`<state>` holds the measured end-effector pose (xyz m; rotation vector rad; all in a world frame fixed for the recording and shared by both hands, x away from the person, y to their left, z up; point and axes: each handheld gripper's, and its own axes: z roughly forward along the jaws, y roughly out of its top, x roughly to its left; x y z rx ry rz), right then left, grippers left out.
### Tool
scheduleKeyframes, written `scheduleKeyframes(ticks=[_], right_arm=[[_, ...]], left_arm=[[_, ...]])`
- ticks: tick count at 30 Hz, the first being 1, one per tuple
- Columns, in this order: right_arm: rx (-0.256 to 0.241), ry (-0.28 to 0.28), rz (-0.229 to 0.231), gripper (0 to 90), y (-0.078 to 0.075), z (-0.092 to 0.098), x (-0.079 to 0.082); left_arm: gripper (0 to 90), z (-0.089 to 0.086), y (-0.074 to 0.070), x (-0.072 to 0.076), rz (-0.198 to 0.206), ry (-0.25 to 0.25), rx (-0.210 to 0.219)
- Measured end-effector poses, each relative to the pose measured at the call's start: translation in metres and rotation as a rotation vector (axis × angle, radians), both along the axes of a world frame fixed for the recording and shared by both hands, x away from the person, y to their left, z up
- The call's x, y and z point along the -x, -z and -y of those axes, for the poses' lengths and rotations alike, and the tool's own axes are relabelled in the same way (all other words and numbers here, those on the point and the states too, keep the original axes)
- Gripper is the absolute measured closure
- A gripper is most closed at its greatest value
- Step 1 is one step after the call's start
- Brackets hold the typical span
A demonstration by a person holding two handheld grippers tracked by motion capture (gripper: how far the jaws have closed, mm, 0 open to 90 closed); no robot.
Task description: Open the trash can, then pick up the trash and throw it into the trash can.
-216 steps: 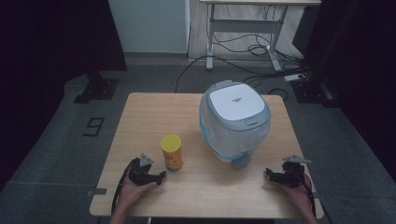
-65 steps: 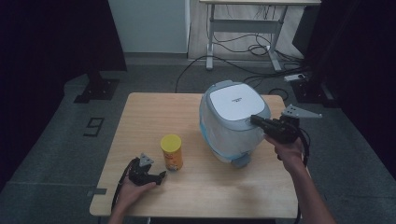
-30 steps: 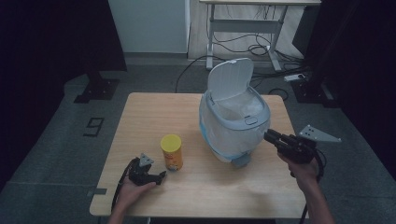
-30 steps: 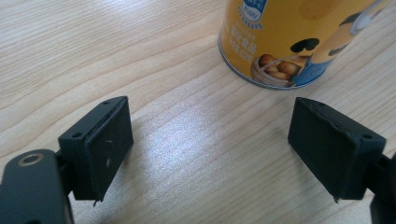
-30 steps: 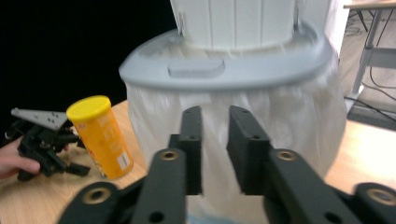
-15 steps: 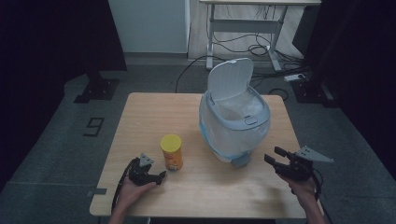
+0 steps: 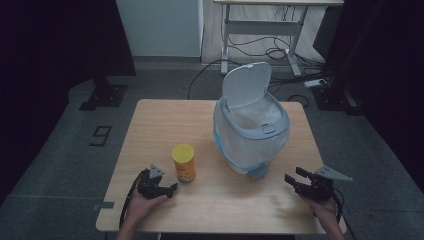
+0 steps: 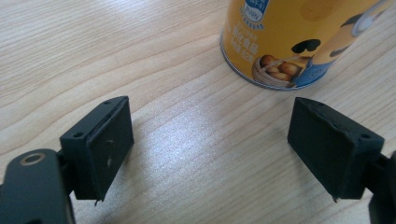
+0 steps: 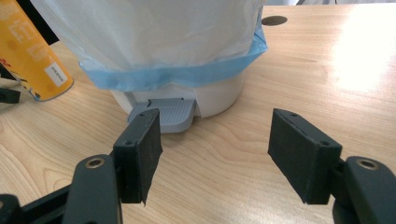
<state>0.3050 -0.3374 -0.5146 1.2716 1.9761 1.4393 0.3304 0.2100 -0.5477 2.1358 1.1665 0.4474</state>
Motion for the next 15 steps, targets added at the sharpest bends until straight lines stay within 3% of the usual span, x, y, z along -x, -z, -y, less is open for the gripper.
scheduleKeyframes(ticks=[4,15], right_arm=[[0.002,0.001,-0.006,34.1,0.0016,0.0003,0.0004],[0.007,0.013,-0.024,34.1,0.0052,0.0034,0.0018]], left_arm=[[14.2,-0.0010,-0.0001,0.0009,-0.001,0.000,0.004],[14.0,-0.0025,-0.0085,0.0030,0.007,0.014,0.076]])
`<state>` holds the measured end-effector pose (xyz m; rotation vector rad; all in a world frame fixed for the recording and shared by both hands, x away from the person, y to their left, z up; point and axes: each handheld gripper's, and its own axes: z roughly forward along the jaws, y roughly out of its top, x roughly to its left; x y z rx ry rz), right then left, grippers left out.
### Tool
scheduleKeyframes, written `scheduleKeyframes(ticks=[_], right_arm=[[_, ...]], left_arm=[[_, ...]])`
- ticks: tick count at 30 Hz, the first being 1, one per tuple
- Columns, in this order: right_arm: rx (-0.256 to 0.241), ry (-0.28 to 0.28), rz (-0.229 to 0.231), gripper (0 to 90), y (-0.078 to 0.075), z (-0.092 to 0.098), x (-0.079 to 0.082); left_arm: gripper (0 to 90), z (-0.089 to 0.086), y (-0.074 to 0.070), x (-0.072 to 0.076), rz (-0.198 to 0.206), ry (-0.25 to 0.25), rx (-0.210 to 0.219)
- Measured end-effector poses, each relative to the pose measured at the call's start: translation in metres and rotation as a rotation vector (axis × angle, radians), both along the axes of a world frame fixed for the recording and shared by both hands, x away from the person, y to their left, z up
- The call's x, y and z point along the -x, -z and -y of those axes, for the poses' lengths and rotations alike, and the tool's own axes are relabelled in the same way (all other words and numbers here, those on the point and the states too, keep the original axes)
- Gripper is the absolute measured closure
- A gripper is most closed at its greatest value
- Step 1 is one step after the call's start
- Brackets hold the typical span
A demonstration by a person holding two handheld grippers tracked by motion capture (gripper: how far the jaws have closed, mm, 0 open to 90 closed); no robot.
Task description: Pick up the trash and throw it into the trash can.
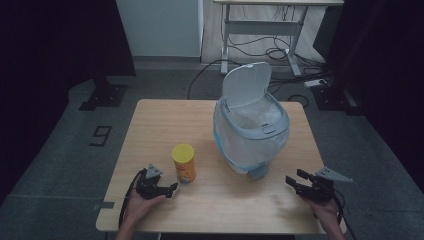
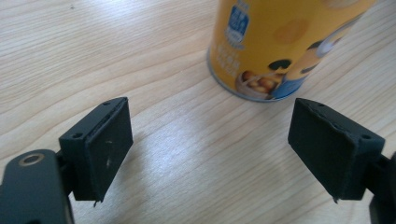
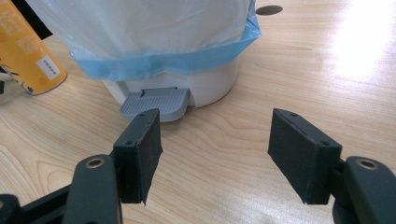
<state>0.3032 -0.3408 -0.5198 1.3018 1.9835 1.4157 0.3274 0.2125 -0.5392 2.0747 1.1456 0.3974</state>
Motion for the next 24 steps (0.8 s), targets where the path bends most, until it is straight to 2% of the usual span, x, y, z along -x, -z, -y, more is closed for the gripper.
scheduleKeyframes(ticks=[3,5,6,7,10,11,16,24], right_arm=[[0.003,0.001,-0.003,34.1,0.001,0.000,0.001],[0.009,0.002,-0.008,34.1,0.002,-0.001,0.001],[0.009,0.002,-0.008,34.1,0.002,-0.001,0.001],[0.012,0.000,-0.011,34.1,0.003,-0.002,0.000],[0.015,0.000,-0.012,34.1,0.003,-0.002,0.000],[0.015,0.000,-0.015,34.1,0.004,-0.002,0.000],[0.015,0.002,-0.023,34.1,0.005,-0.002,0.000],[0.015,0.005,-0.030,34.2,0.006,-0.002,-0.001]], left_arm=[[14.7,0.000,-0.003,0.001,0.009,-0.001,0.008],[15.7,0.000,-0.007,0.003,0.030,0.003,0.042],[16.3,0.000,-0.007,0.003,0.030,0.003,0.042],[16.9,-0.001,-0.011,0.005,0.047,0.011,0.056],[18.6,0.000,-0.016,0.007,0.064,0.018,0.064],[18.4,0.000,-0.019,0.009,0.078,0.039,0.086],[14.1,0.003,-0.025,0.012,0.110,0.078,0.127],[10.1,0.008,-0.030,0.007,0.121,0.094,0.161]])
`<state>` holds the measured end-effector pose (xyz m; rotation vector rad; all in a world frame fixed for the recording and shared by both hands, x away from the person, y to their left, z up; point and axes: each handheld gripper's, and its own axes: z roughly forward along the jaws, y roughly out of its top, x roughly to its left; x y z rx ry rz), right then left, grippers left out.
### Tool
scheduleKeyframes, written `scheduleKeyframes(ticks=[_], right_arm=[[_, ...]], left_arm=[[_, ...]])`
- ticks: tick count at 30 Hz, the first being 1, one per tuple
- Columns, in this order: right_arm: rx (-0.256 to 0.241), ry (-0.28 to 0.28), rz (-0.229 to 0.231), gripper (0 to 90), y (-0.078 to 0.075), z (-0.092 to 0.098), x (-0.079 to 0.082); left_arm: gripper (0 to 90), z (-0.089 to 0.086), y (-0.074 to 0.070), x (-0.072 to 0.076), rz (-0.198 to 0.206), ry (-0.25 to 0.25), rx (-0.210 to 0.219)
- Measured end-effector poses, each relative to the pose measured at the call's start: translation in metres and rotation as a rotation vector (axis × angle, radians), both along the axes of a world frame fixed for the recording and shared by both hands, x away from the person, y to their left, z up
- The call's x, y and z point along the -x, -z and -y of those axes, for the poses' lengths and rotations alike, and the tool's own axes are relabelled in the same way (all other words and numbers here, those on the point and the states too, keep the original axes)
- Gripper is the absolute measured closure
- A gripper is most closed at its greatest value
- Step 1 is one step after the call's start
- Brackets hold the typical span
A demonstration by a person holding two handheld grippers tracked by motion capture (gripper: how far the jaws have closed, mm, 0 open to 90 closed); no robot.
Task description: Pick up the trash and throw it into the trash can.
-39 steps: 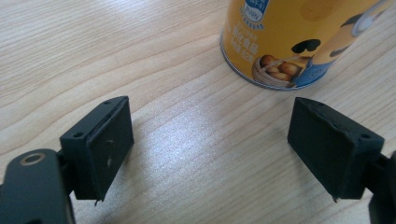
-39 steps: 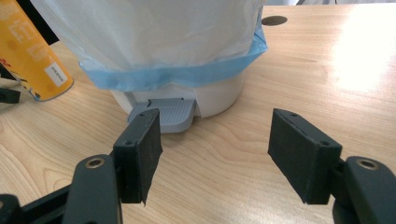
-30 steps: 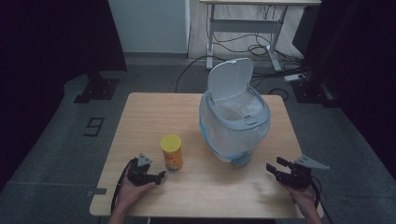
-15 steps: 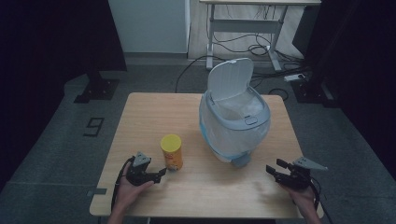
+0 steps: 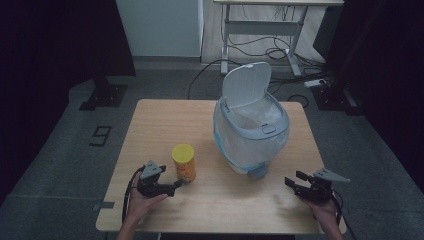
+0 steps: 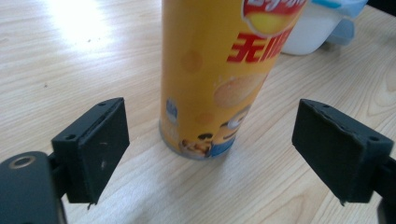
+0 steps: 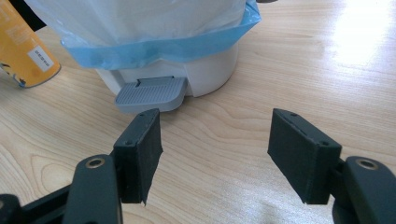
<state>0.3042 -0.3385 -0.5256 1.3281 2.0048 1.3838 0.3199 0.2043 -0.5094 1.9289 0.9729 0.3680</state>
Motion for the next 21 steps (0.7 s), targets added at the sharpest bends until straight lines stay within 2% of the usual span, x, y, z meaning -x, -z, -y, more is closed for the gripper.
scheduleKeyframes(ticks=[5,12,14,16,21], right_arm=[[0.005,-0.002,-0.004,34.2,0.001,-0.003,0.000],[0.004,-0.004,-0.006,34.2,0.001,-0.004,0.000],[0.003,-0.003,-0.006,34.2,0.001,-0.003,0.000],[0.004,-0.004,-0.006,34.2,0.001,-0.003,0.000],[0.003,-0.006,-0.004,34.2,0.001,-0.003,0.000]], left_arm=[[6.8,0.003,-0.003,-0.007,-0.004,0.010,0.025],[6.7,0.009,-0.004,-0.014,-0.006,0.021,0.033],[6.5,0.014,-0.004,-0.019,-0.006,0.032,0.021],[6.5,0.017,-0.002,-0.023,-0.014,0.037,0.031],[6.6,0.025,0.000,-0.029,-0.018,0.042,0.023]])
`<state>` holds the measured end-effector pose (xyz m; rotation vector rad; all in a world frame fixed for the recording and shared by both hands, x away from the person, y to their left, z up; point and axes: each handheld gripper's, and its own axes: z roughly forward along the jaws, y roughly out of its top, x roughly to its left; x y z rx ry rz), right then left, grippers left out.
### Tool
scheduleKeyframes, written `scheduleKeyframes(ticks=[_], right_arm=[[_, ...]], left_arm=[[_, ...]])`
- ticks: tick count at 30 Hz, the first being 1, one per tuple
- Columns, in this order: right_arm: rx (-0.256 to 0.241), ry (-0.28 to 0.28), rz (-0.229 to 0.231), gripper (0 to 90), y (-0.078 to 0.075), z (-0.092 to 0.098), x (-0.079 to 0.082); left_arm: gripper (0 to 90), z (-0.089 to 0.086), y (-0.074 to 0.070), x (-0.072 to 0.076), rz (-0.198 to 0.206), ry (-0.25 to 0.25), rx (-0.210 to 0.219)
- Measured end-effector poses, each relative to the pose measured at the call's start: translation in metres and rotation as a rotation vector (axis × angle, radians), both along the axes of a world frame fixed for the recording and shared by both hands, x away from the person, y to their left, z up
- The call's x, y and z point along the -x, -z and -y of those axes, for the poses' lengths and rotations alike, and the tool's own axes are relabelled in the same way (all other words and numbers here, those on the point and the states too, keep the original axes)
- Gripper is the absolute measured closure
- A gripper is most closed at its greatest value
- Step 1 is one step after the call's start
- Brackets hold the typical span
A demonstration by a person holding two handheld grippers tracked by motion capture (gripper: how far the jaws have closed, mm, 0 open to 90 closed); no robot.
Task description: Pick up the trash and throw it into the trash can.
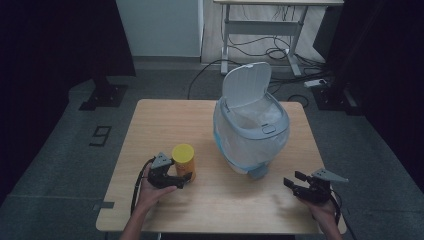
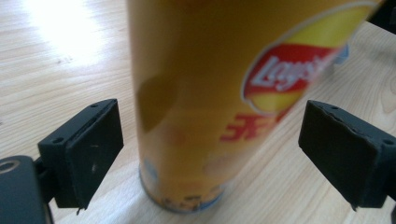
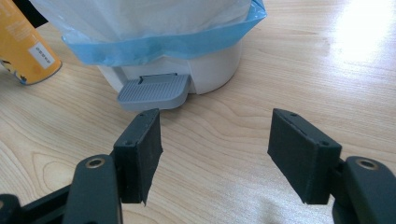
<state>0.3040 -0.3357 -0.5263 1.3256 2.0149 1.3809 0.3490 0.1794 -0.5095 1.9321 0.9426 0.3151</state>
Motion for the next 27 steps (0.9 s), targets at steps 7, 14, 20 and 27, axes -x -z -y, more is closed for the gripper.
scheduleKeyframes(ticks=[7,14,20,27], right_arm=[[-0.002,0.003,0.003,34.3,-0.001,0.003,0.000],[0.002,0.007,0.000,34.3,0.000,0.004,0.000],[0.007,0.004,-0.002,34.5,0.000,0.002,0.001],[0.011,-0.001,-0.006,34.6,0.002,0.001,-0.001]], left_arm=[[15.5,0.009,0.006,-0.009,0.010,-0.021,0.013],[20.9,0.011,0.007,-0.010,0.032,-0.028,0.012],[22.4,0.013,0.006,-0.007,0.054,-0.041,-0.009],[22.6,0.015,0.007,-0.006,0.065,-0.042,-0.022]])
